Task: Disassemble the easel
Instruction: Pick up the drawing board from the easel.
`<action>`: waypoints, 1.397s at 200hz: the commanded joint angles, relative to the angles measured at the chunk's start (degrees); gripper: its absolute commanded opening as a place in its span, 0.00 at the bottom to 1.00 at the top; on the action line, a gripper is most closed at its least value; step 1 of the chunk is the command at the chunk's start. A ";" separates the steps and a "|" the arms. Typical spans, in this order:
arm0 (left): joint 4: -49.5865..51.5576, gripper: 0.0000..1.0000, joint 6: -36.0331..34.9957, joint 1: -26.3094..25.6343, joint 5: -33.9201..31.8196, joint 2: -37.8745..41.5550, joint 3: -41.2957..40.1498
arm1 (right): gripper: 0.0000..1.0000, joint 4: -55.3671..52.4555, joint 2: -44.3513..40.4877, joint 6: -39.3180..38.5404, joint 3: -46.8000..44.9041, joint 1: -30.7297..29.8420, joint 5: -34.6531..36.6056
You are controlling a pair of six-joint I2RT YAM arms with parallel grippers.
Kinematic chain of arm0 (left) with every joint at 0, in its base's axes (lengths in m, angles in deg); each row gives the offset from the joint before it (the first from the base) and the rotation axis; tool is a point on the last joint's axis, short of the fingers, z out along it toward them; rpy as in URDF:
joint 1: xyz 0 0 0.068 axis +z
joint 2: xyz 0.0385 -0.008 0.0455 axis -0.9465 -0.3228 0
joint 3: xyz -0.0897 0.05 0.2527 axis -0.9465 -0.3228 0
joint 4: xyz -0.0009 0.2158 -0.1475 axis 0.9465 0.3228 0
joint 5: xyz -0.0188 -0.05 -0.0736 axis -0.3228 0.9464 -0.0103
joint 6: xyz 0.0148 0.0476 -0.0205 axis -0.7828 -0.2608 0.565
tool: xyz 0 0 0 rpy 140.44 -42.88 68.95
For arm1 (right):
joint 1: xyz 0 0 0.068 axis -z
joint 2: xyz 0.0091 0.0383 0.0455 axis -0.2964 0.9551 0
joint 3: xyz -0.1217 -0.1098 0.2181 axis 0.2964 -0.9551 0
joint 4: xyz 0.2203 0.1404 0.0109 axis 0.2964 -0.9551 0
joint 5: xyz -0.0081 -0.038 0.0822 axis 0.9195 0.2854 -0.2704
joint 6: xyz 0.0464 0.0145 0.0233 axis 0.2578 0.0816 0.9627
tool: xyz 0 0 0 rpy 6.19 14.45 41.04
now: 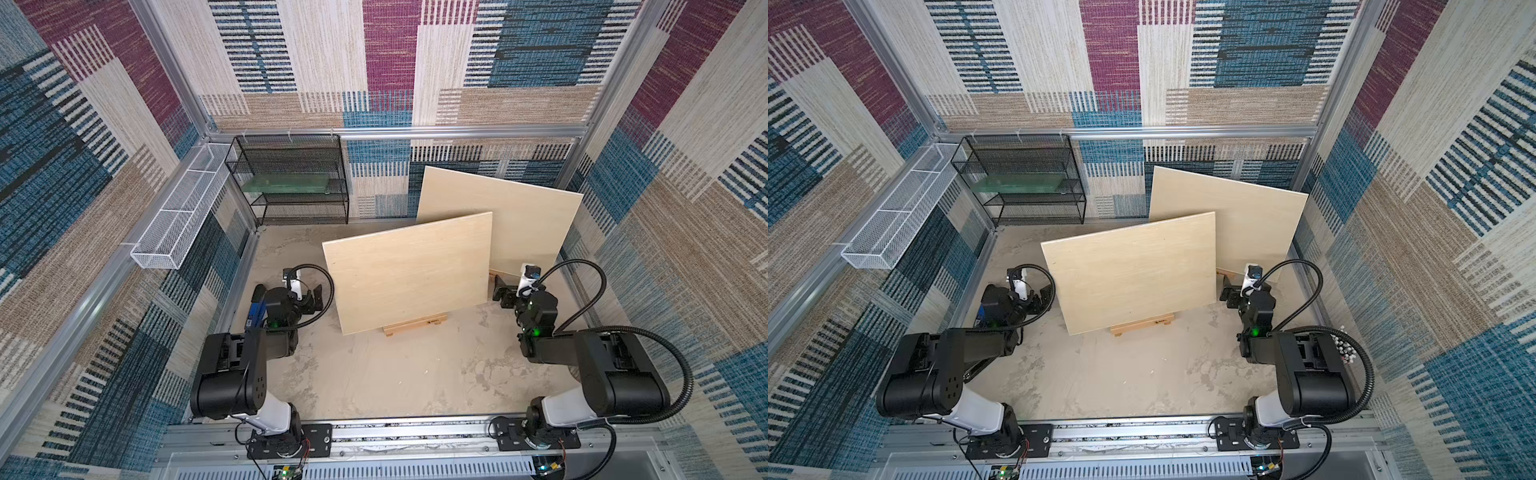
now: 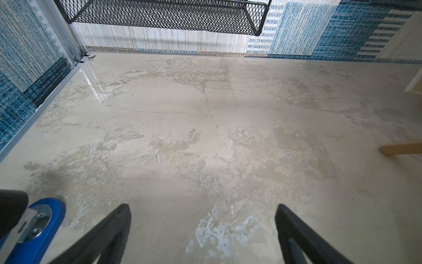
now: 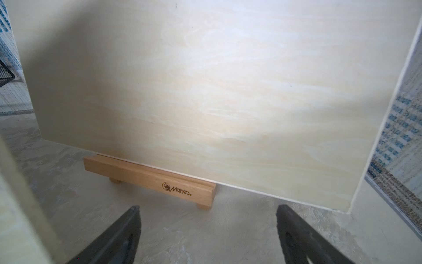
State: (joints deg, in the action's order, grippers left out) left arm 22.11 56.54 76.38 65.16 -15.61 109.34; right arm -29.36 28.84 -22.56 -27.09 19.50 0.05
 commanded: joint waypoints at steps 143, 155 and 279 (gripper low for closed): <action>-0.22 1.00 -0.01 0.05 0.55 0.04 0.32 | 0.95 1.96 -0.03 0.32 0.24 -0.06 -0.12; -0.19 1.00 -0.01 0.06 0.55 0.06 0.29 | 0.95 1.96 0.02 0.29 0.21 -0.06 -0.13; 16.25 1.00 1.70 0.06 -5.86 14.74 1.45 | 0.95 -30.59 -5.25 1.75 16.18 0.64 3.36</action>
State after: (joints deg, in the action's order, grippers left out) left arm 27.51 56.96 76.38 62.05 -7.66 109.45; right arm -39.19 25.19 -22.03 -21.43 19.96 -0.38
